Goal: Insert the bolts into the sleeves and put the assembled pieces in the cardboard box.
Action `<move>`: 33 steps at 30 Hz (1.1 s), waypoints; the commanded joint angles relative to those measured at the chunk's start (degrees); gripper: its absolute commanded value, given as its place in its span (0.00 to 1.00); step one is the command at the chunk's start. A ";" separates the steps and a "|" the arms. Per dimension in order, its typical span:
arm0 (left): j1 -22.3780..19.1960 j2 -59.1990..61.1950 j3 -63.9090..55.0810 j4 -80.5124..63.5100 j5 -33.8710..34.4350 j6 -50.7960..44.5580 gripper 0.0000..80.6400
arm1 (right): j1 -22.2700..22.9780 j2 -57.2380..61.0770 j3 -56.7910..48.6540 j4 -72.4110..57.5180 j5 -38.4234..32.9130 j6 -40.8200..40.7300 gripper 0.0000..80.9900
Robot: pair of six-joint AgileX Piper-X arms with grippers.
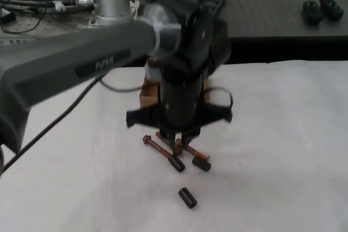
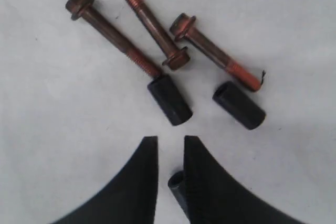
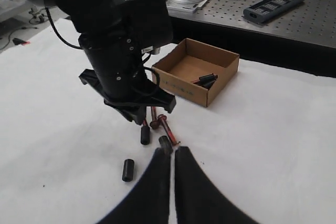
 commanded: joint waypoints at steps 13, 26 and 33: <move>-0.74 -6.52 12.27 -15.53 0.51 -11.77 0.17 | -0.26 -0.44 -0.69 0.04 1.05 -1.12 0.04; 2.62 -6.32 12.55 -19.62 -0.62 -14.62 0.55 | -0.26 -0.44 -0.69 0.04 0.90 2.47 0.04; 3.65 -5.73 12.55 -19.62 -0.33 -14.74 0.48 | -0.26 -0.44 -0.69 0.04 0.90 2.83 0.04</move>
